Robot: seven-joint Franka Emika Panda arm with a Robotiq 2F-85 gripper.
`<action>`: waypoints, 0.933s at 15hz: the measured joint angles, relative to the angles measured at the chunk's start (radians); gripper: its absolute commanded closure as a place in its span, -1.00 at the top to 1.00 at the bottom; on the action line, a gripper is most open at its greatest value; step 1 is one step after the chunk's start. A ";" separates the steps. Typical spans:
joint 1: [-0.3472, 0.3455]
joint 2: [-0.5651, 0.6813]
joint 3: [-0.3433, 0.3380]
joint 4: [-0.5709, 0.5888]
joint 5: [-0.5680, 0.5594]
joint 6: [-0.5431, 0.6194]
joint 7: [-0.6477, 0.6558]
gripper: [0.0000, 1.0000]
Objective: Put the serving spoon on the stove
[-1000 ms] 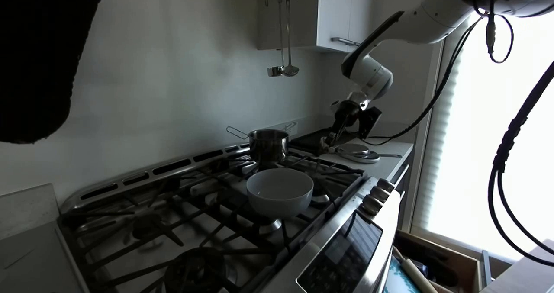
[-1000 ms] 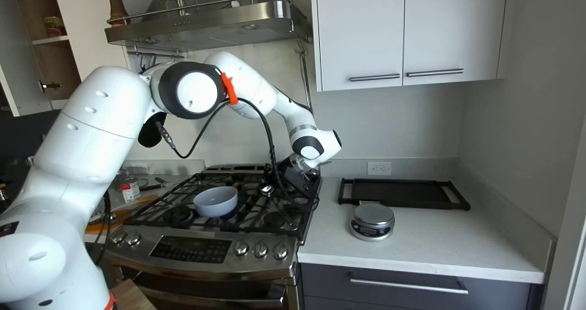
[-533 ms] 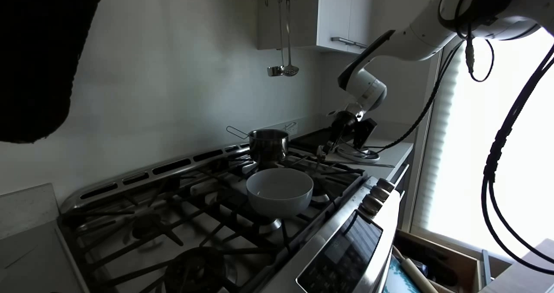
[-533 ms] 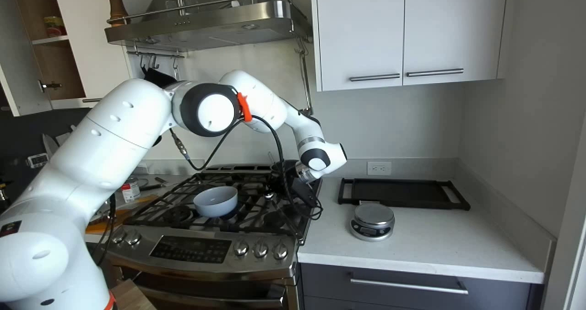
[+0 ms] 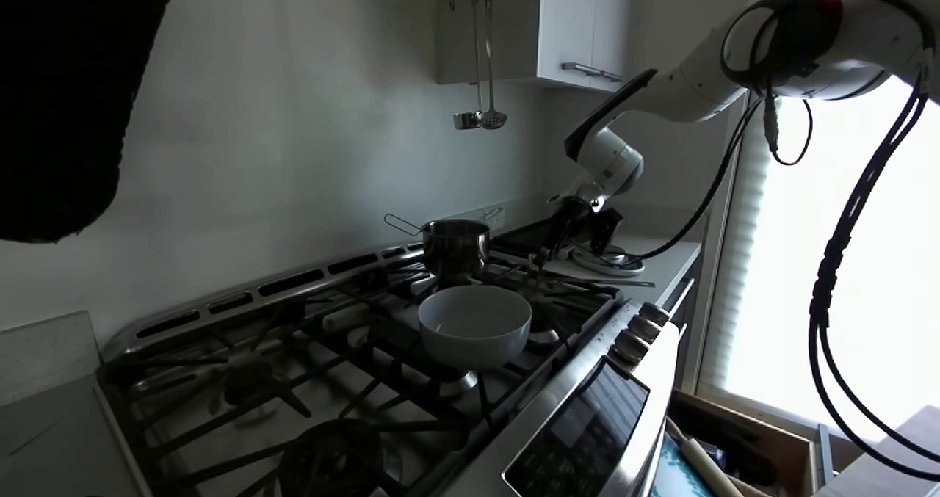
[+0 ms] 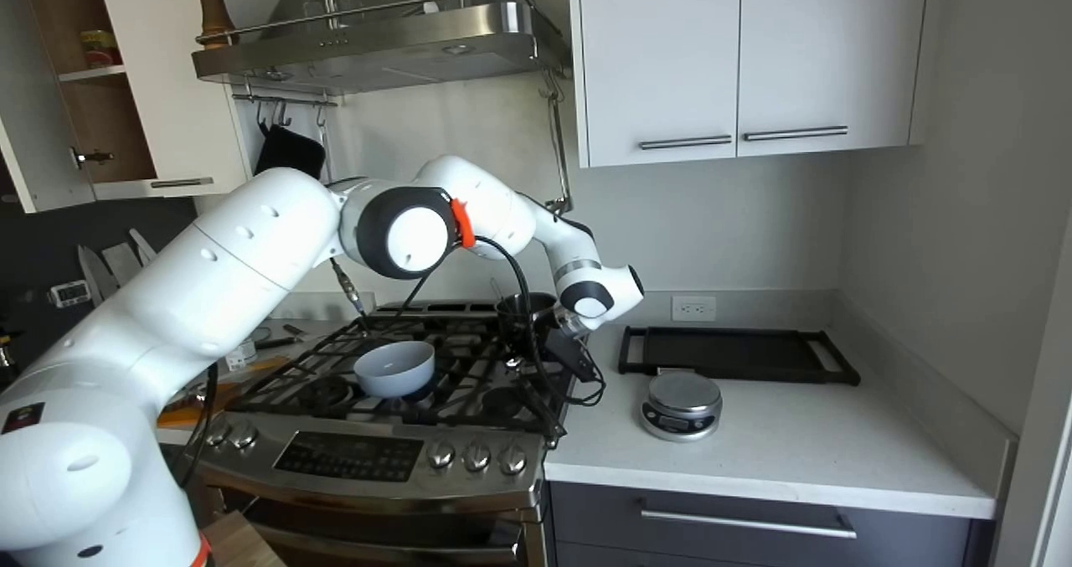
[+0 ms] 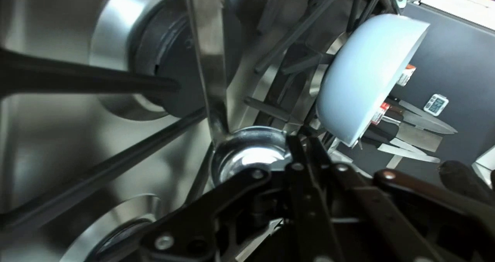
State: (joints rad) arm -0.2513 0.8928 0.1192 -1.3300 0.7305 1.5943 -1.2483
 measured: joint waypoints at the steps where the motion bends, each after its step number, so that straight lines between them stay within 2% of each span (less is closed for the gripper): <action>1: 0.000 0.012 0.000 0.017 0.001 0.016 0.018 -0.96; 9: 0.000 0.079 0.004 0.105 0.001 0.036 0.095 -0.96; 14: 0.000 0.095 0.007 0.133 0.001 0.035 0.121 -0.39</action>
State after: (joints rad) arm -0.2512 0.9875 0.1264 -1.1969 0.7316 1.6296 -1.1273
